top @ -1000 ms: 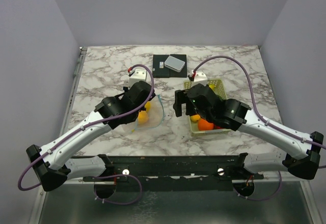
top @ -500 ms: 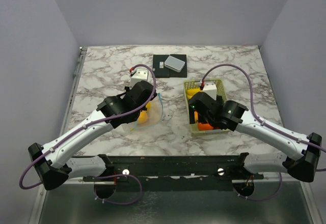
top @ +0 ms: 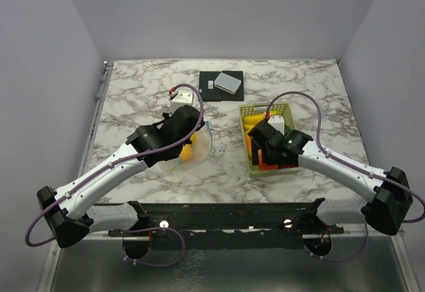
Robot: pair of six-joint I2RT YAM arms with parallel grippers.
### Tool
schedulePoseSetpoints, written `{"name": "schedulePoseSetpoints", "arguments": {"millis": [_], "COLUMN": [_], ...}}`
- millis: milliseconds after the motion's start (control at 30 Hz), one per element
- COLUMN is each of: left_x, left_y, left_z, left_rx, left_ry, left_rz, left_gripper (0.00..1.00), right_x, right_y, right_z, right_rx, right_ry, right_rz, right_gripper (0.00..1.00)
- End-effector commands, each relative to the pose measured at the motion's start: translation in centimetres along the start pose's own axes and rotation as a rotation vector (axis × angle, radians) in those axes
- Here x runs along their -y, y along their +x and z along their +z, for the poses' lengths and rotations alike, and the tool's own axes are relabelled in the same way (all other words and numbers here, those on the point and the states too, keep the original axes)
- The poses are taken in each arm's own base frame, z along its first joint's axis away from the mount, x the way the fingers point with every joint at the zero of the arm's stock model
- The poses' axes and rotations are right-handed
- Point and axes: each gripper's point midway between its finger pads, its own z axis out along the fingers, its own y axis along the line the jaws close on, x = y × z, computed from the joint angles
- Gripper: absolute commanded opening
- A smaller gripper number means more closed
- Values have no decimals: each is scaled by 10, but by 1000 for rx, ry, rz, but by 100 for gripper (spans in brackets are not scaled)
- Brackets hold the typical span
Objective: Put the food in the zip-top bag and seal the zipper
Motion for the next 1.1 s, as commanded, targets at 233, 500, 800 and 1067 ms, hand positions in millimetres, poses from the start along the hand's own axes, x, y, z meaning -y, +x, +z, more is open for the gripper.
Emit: {"name": "schedulePoseSetpoints", "arguments": {"millis": [233, 500, 800, 1067], "left_x": [2, 1, 0, 1], "left_y": [-7, -7, -7, -6], "left_z": [-5, -5, -7, -5], "left_rx": [22, 21, 23, 20], "left_ry": [21, 19, 19, 17], "left_rz": [-18, -17, -19, -18], "left_gripper": [0, 0, 0, 0], "right_x": [-2, 0, 5, 14], "right_y": [15, 27, 32, 12], "right_z": [36, 55, 61, 42], "right_rx": [-81, -121, -129, -74], "right_ry": [4, 20, 50, 71], "right_rz": [41, 42, 39, 46], "right_gripper": [91, 90, 75, 46]}}
